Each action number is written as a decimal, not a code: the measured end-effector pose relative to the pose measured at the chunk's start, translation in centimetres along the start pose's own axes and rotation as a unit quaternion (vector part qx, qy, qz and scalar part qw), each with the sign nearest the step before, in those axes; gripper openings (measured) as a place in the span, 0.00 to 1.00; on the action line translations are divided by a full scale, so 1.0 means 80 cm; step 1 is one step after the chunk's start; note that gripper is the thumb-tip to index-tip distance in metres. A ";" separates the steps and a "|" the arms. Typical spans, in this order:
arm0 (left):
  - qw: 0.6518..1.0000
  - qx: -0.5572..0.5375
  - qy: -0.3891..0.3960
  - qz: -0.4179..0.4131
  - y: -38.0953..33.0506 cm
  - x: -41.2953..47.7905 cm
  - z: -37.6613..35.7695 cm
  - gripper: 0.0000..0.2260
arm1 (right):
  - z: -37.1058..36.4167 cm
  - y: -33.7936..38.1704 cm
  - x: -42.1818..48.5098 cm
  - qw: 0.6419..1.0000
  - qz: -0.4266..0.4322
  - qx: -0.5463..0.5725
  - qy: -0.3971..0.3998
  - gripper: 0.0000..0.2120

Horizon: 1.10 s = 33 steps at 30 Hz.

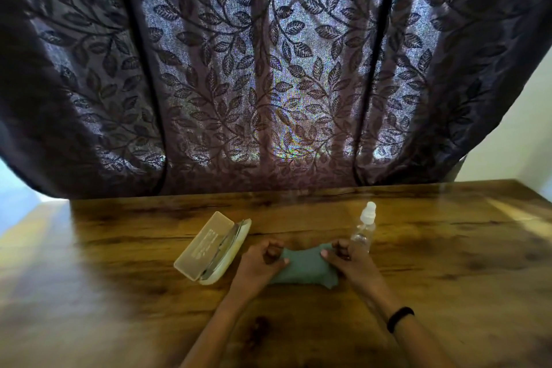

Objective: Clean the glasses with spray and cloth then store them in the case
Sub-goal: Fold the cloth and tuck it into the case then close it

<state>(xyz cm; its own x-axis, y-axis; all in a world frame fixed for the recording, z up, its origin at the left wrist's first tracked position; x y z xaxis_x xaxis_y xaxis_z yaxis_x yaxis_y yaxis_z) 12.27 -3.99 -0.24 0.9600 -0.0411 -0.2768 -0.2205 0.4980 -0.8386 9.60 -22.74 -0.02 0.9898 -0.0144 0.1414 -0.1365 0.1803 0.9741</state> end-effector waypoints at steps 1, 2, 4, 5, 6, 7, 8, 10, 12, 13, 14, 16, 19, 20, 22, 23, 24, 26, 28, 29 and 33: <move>1.000 0.017 -0.021 -0.008 0.000 0.000 0.003 0.10 | 0.001 0.001 0.003 0.999 0.011 -0.040 0.005 0.04; 0.999 0.033 -0.036 -0.013 0.002 0.001 0.005 0.09 | 0.001 0.001 0.006 0.996 0.022 -0.084 0.013 0.05; 0.996 0.062 -0.064 -0.022 0.000 0.001 0.008 0.08 | 0.001 0.002 0.015 0.983 0.043 -0.175 0.025 0.06; 0.993 0.079 -0.080 -0.026 -0.001 0.000 0.009 0.08 | 0.000 0.002 0.020 0.973 0.054 -0.221 0.028 0.07; 0.990 0.100 -0.097 -0.034 -0.003 -0.001 0.011 0.08 | 0.000 0.002 0.025 0.961 0.064 -0.267 0.030 0.07; 0.985 0.126 -0.114 -0.043 -0.005 -0.002 0.012 0.08 | -0.001 0.003 0.029 0.948 0.072 -0.308 0.031 0.07; 0.978 0.152 -0.133 -0.052 -0.008 -0.004 0.012 0.09 | -0.001 0.002 0.033 0.937 0.077 -0.338 0.033 0.07; 0.964 0.189 -0.173 -0.072 -0.014 -0.010 0.017 0.10 | -0.003 0.001 0.036 0.923 0.083 -0.375 0.038 0.08; 0.954 0.206 -0.193 -0.103 -0.020 -0.016 0.018 0.11 | -0.006 0.005 0.030 0.909 0.101 -0.401 0.046 0.10; 0.951 0.214 -0.189 -0.120 -0.022 -0.019 0.016 0.12 | -0.009 0.009 0.025 0.898 0.119 -0.420 0.047 0.11; 0.950 0.223 -0.173 -0.136 -0.023 -0.022 0.013 0.13 | -0.011 0.014 0.020 0.884 0.142 -0.444 0.045 0.12; 0.947 0.248 -0.120 -0.164 -0.019 -0.027 0.002 0.14 | -0.015 0.024 0.007 0.863 0.179 -0.471 0.039 0.13; 0.928 0.317 -0.031 -0.192 -0.008 -0.032 -0.017 0.14 | -0.021 0.024 -0.006 0.860 0.204 -0.460 0.085 0.12; 0.920 0.343 -0.008 -0.191 -0.003 -0.033 -0.022 0.15 | -0.023 0.020 -0.010 0.857 0.206 -0.459 0.111 0.12; 0.912 0.369 0.014 -0.181 0.008 -0.032 -0.026 0.16 | -0.020 0.013 -0.019 0.853 0.202 -0.458 0.148 0.11; 0.912 0.371 0.010 -0.176 0.012 -0.031 -0.025 0.17 | -0.017 0.010 -0.022 0.855 0.198 -0.453 0.157 0.11; 0.912 0.371 0.001 -0.173 0.014 -0.032 -0.022 0.17 | -0.014 0.009 -0.025 0.858 0.195 -0.448 0.158 0.11; 0.910 0.378 -0.017 -0.169 0.017 -0.033 -0.018 0.19 | -0.007 0.011 -0.029 0.859 0.201 -0.446 0.150 0.10; 0.906 0.389 -0.030 -0.164 0.019 -0.035 -0.017 0.20 | -0.006 0.013 -0.031 0.854 0.208 -0.453 0.147 0.09; 0.905 0.392 -0.036 -0.161 0.019 -0.036 -0.016 0.20 | -0.007 0.013 -0.032 0.851 0.210 -0.457 0.149 0.09; 0.897 0.400 -0.077 -0.170 0.017 -0.044 -0.013 0.18 | -0.010 0.013 -0.034 0.837 0.215 -0.478 0.154 0.10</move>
<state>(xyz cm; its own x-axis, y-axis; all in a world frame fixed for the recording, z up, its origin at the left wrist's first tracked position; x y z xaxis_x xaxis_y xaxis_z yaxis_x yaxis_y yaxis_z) 8.44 -4.05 -0.92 0.9743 -0.2196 0.0510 0.2254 0.9440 -0.2411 6.82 -21.75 0.48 0.8409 0.4816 0.2469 -0.5343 0.8114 0.2369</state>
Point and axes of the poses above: each hand's wrist, its own x-axis towards the middle knuckle, its own z-axis out of the back of the hand, y = z × x, the point moved 8 cm from there along x, towards the middle knuckle, and after that the axes turned 15 degrees about z, right-handed, at the moved point
